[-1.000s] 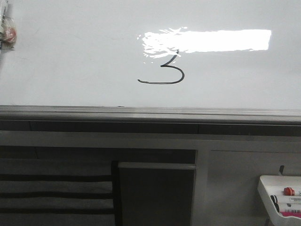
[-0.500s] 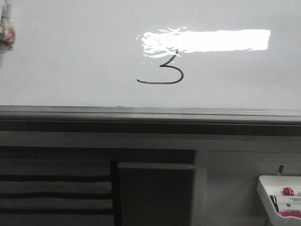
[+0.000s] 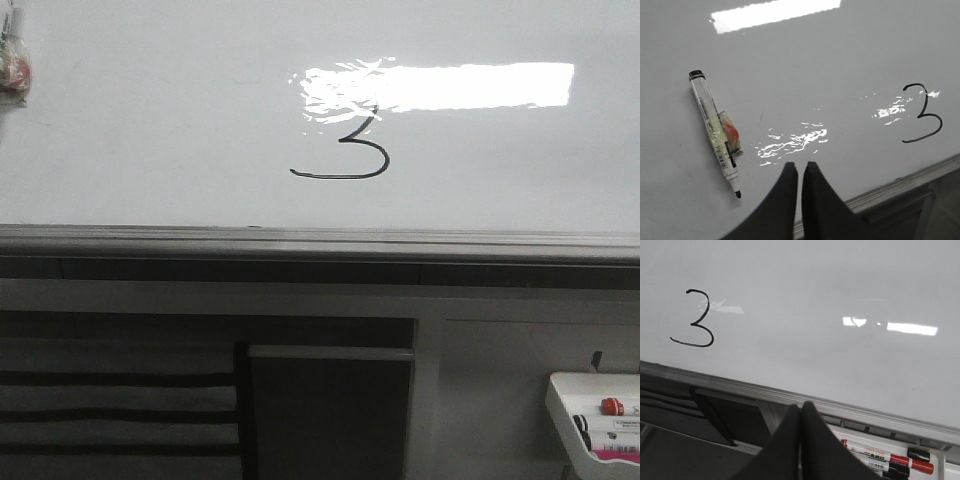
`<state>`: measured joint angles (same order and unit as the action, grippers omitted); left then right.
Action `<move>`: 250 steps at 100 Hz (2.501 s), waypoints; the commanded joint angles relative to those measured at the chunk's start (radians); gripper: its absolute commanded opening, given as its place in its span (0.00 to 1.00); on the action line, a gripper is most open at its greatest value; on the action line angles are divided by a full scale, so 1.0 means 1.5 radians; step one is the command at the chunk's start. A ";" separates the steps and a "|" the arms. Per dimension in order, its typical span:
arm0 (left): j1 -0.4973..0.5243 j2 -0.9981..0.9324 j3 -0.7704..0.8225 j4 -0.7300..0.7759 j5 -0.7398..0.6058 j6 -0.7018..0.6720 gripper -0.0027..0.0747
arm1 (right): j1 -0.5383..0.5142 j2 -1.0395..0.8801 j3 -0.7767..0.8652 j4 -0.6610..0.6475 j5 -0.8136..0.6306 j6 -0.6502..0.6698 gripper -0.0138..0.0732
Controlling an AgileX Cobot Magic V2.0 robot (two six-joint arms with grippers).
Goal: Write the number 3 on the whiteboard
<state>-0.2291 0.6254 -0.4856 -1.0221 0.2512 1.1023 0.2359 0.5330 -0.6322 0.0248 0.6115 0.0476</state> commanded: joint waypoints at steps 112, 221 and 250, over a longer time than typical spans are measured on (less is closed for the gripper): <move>0.076 -0.444 0.327 0.681 -0.223 -0.773 0.01 | -0.005 0.001 -0.017 -0.002 -0.051 -0.001 0.07; 0.081 -0.443 0.329 0.681 -0.217 -0.772 0.01 | -0.024 -0.038 0.008 -0.010 -0.056 -0.003 0.07; 0.081 -0.443 0.329 0.681 -0.217 -0.772 0.01 | -0.173 -0.245 0.256 0.036 -0.327 0.000 0.07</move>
<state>-0.1104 -0.0064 0.0057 0.0000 0.0000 -0.0470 0.0214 0.2350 -0.3281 0.0646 0.3215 0.0498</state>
